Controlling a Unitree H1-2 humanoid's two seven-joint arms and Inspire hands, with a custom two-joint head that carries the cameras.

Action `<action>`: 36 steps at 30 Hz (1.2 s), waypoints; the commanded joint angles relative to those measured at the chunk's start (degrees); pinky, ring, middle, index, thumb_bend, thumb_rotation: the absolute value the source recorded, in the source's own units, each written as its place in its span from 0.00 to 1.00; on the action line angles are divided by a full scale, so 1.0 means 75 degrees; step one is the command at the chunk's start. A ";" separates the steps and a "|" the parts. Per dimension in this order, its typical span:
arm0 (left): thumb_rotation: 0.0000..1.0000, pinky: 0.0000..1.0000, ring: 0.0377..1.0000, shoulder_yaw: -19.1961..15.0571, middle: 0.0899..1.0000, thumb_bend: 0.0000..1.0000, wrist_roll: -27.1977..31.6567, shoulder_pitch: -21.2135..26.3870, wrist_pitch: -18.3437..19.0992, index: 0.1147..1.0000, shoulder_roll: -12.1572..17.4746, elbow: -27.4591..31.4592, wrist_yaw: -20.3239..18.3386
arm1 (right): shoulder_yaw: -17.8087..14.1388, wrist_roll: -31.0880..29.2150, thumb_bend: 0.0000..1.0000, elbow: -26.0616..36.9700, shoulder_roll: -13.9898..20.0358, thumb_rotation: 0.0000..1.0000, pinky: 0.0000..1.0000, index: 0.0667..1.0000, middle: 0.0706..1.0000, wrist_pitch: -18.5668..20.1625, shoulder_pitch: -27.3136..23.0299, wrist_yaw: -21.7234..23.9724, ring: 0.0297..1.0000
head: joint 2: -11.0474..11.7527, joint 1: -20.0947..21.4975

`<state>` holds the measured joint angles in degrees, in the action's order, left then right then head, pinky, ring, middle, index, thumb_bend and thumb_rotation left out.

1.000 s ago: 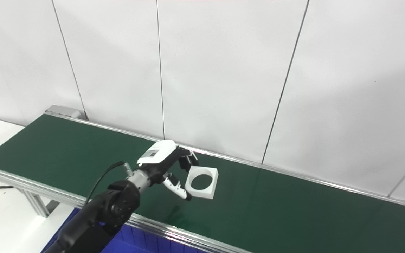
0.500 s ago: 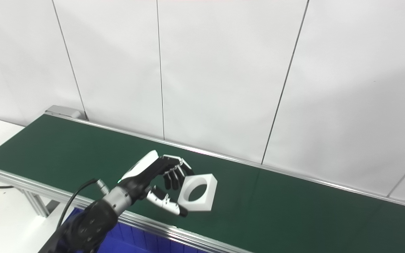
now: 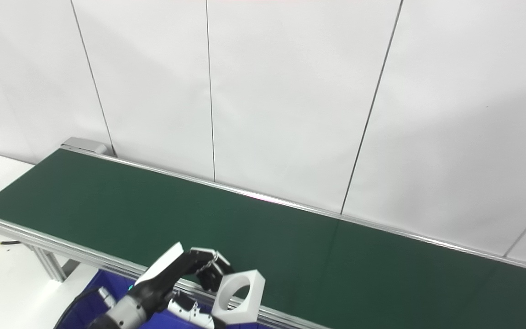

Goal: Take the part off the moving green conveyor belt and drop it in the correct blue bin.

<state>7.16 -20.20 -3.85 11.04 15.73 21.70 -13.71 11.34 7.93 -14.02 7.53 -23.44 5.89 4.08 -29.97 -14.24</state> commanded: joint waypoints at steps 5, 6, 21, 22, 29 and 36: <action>0.00 0.49 0.48 -0.0184 0.47 0.52 -0.0093 -0.0440 -0.0133 0.40 0.0057 0.0426 0.0191 | -0.0163 -0.0274 0.67 0.0541 0.0128 0.40 0.71 0.88 0.78 -0.0127 0.0041 0.0202 0.75 | -0.0369 -0.0193; 0.00 0.49 0.47 -0.0201 0.47 0.52 -0.0090 -0.0512 -0.0171 0.40 0.0053 0.0414 0.0207 | -0.0176 -0.0298 0.66 0.0551 0.0148 0.40 0.71 0.88 0.78 -0.0153 0.0035 0.0238 0.76 | -0.0369 -0.0193; 0.00 0.51 0.49 -0.0291 0.47 0.52 -0.0222 -0.0795 0.0231 0.40 -0.0048 0.0666 0.0055 | -0.0539 -0.0523 0.74 0.1266 0.0351 0.54 0.69 0.87 0.78 0.0514 -0.0053 0.0558 0.74 | -0.2008 -0.0806; 0.00 0.51 0.49 -0.0290 0.47 0.52 -0.0238 -0.0784 0.0292 0.40 -0.0050 0.0674 0.0047 | -0.0558 -0.0529 0.74 0.1272 0.0364 0.54 0.69 0.87 0.78 0.0499 -0.0075 0.0575 0.73 | -0.2008 -0.0806; 0.00 0.46 0.45 -0.0281 0.45 0.52 -0.0184 -0.0710 0.0568 0.41 0.0023 0.0737 -0.0053 | -0.0662 -0.0598 0.75 0.1475 0.0435 0.56 0.67 0.87 0.77 0.0646 -0.0098 0.0630 0.72 | -0.2321 -0.0838; 0.00 0.47 0.46 -0.0211 0.47 0.52 -0.0250 -0.0625 0.0713 0.40 0.0049 0.0632 -0.0122 | -0.0672 -0.0670 0.76 0.1484 0.0459 0.57 0.67 0.86 0.76 0.0593 -0.0078 0.0645 0.71 | -0.2344 -0.0723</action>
<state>5.58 -21.67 -9.94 16.59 15.20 25.30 -14.88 6.65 3.88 -4.96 10.68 -18.78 5.89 8.38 -47.46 -19.69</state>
